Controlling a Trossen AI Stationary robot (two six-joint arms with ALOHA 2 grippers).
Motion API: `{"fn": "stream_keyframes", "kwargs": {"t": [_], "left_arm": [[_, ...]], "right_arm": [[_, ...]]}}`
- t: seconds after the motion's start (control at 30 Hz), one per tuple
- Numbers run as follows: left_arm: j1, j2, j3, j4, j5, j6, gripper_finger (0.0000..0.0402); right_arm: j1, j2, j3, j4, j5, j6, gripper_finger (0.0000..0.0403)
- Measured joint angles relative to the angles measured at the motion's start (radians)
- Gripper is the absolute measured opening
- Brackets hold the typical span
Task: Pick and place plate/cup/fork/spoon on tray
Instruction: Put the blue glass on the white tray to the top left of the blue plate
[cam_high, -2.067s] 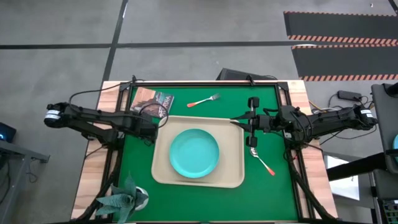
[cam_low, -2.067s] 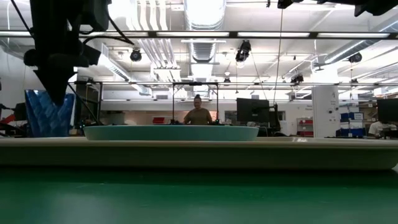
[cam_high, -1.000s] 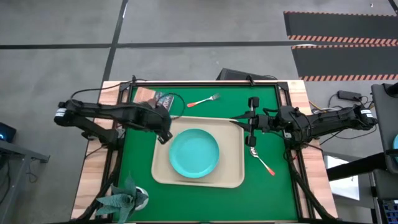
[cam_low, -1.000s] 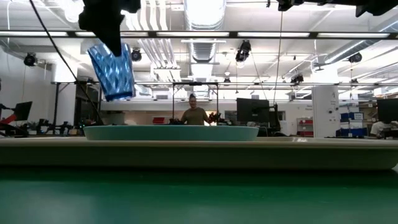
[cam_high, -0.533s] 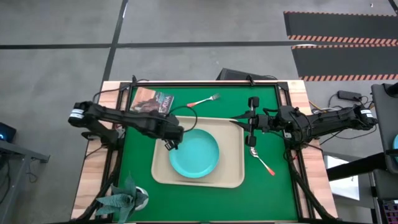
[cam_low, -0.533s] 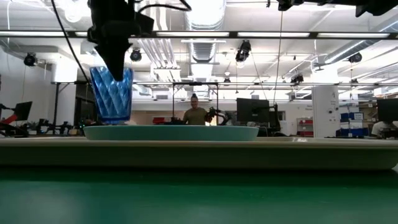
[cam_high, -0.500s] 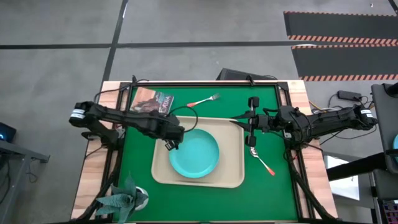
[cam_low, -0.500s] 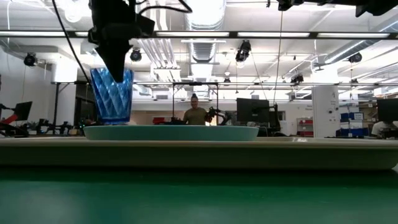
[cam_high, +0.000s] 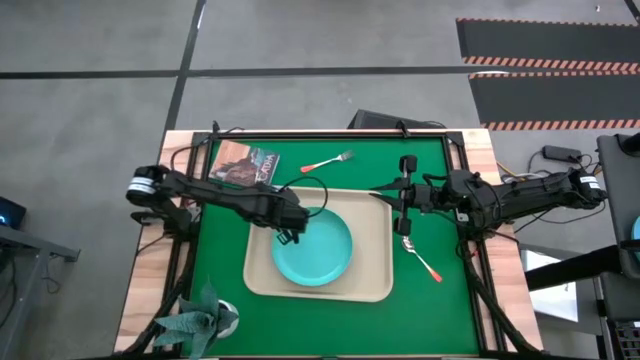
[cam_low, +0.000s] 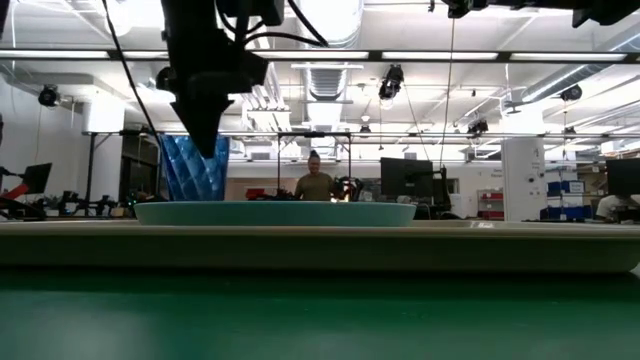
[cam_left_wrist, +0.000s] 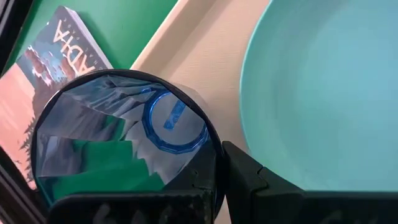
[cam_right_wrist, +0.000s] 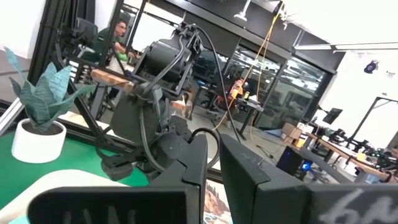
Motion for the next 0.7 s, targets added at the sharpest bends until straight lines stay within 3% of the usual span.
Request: {"fn": "stream_keyframes", "kwargs": {"t": [0.7], "left_arm": [[0.006,0.006,0.006,0.124,0.001,0.056,0.0000]], "right_arm": [[0.000,-0.006,0.002,-0.004,0.000,0.000,0.0033]]}}
